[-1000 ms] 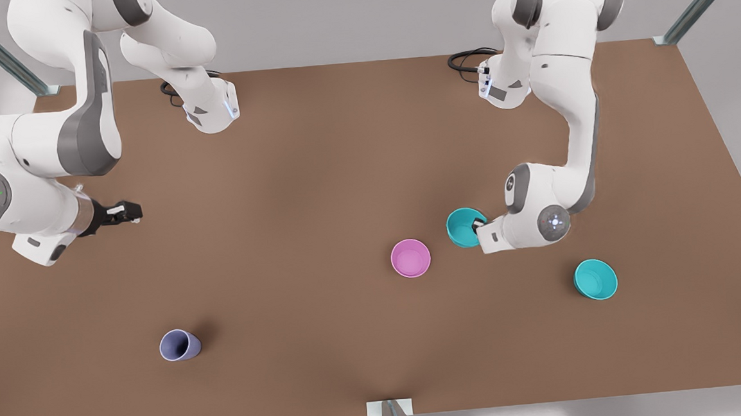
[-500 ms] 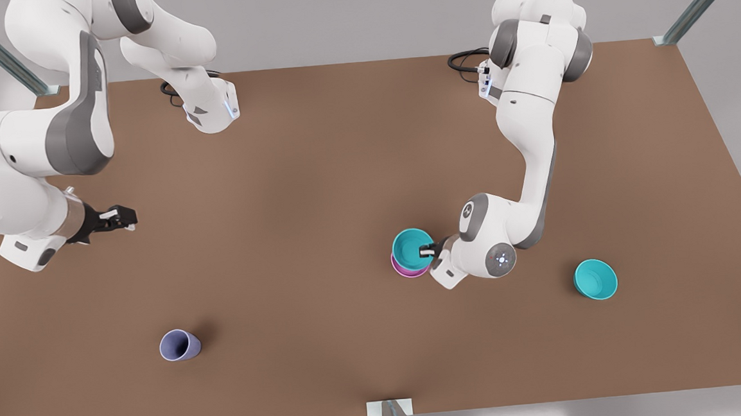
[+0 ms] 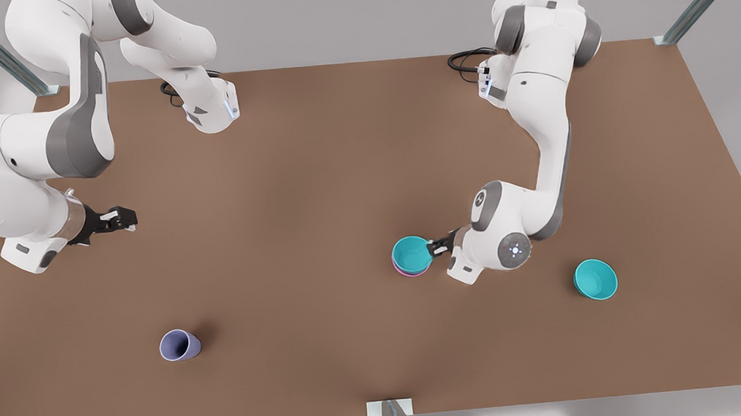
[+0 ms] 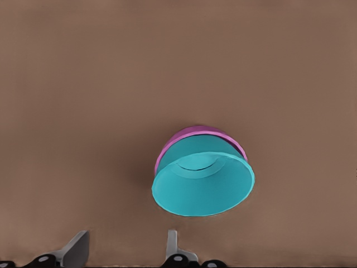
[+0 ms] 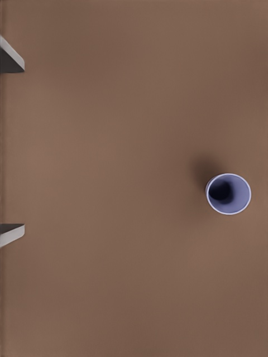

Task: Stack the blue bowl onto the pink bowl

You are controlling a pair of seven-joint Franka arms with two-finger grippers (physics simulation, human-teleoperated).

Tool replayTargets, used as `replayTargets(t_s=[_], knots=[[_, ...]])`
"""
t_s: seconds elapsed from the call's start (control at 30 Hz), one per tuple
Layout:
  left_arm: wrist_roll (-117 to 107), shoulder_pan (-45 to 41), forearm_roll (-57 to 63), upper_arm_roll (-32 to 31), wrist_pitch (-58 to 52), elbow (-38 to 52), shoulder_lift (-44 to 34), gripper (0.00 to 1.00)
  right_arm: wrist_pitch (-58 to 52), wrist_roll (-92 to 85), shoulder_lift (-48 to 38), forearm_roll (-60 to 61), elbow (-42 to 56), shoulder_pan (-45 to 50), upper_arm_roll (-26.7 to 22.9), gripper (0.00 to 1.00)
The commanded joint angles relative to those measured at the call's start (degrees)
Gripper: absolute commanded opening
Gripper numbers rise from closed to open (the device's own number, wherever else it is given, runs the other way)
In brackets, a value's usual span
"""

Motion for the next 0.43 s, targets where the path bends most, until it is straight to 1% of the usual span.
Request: replayTargets(t_s=[0.0,0.03,0.1,0.13,0.17,0.2,0.23,0.27,0.3,0.33,0.4], knots=[[-8.2,0.1,10.1,2.8,-24.1,0.7,-6.7,1.0,-0.1,-0.6,-0.1,-0.1,0.0,0.0,0.0,1.0],[0.2,0.1,12.7,6.4,-28.8,3.1,-11.3,1.0,-0.1,-0.6,-0.1,-0.2,0.0,0.0,0.0,1.0],[13.4,0.0,22.9,6.8,-32.3,6.1,-15.2,1.0,-0.1,-0.6,-0.1,-0.1,-0.1,0.1,0.0,1.0],[18.1,0.6,25.5,6.6,-31.6,5.3,-18.3,1.0,-0.1,-0.6,-0.1,-0.1,0.0,0.1,0.0,1.0],[17.2,8.0,26.1,-3.7,-20.9,-0.6,-23.8,1.0,-0.1,-0.6,-0.1,-0.1,0.0,0.1,0.0,1.0],[16.9,10.5,25.5,-5.9,-14.1,-6.0,-29.1,1.0,-0.1,-0.6,-0.1,-0.1,0.0,0.0,0.0,1.0],[22.5,11.4,25.6,-6.4,-16.3,-8.5,-32.0,1.0,-0.1,-0.6,-0.1,0.0,0.0,0.2,0.0,1.0],[22.6,11.4,25.3,-6.4,-17.7,-5.7,-31.1,1.0,-0.2,-0.6,-0.1,0.1,0.0,0.2,0.0,1.0],[22.7,11.4,25.3,-6.4,-17.8,-5.4,-30.4,1.0,-0.2,-0.6,-0.1,0.0,0.0,0.2,0.0,1.0],[22.7,11.4,25.7,-6.4,-20.6,-3.5,-29.0,1.0,-0.2,-0.6,-0.1,-0.1,0.0,0.1,0.0,1.0],[22.8,11.4,25.4,-6.3,-21.3,-2.4,-28.4,1.0,-0.2,-0.6,-0.1,-0.2,-0.1,0.1,0.0,1.0]])
